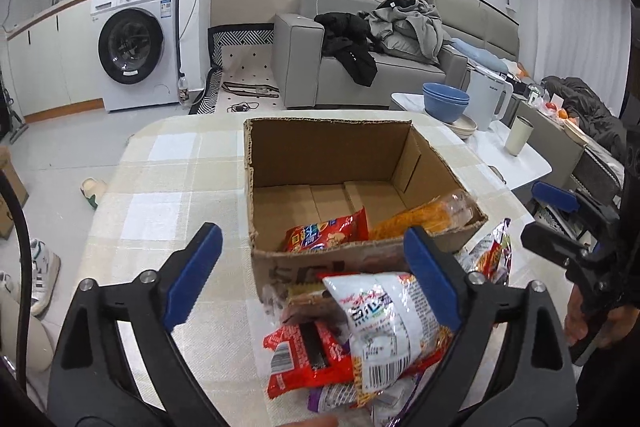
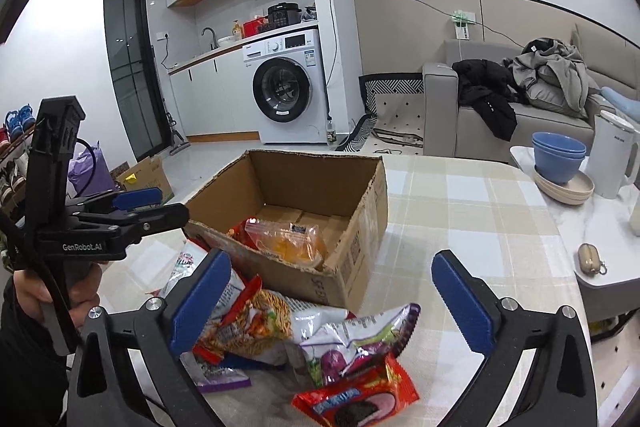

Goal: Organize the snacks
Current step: 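Grasp the red cookie pack with the right tool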

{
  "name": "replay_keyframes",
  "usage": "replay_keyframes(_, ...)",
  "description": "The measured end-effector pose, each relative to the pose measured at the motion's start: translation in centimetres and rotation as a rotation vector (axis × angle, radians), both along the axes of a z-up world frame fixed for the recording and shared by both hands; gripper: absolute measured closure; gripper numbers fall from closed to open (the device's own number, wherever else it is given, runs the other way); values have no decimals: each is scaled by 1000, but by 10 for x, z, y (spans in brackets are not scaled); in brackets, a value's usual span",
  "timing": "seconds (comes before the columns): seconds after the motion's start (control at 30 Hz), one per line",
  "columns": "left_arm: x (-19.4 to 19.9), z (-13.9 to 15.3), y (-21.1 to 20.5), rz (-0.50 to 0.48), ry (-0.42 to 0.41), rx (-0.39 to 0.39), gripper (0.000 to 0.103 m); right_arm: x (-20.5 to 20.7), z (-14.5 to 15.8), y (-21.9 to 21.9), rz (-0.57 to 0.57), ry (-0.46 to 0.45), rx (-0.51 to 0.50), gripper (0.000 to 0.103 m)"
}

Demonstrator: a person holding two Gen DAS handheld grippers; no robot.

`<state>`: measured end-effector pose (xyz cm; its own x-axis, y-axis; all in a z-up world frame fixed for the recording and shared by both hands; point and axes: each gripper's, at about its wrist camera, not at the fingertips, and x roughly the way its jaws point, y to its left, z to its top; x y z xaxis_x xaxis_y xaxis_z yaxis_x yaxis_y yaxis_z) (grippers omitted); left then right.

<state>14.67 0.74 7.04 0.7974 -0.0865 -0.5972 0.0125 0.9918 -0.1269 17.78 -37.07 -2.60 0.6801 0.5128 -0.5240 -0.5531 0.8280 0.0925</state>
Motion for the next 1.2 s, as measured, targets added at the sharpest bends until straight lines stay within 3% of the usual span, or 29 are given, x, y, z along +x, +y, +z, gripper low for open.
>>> replay_keyframes(0.03, -6, 0, 1, 4, 1, 3, 0, -1, -1, -3, -5, -1, 2, 1)
replay_keyframes(0.6, -68, -5, -9, -58, 7, 38, 1, -23, -24, -30, -12, 35, -13, 1)
replay_keyframes(1.2, -85, -34, -16, -94, 38, 2, 1, -20, -63, -39, 26, 144, -97, 1)
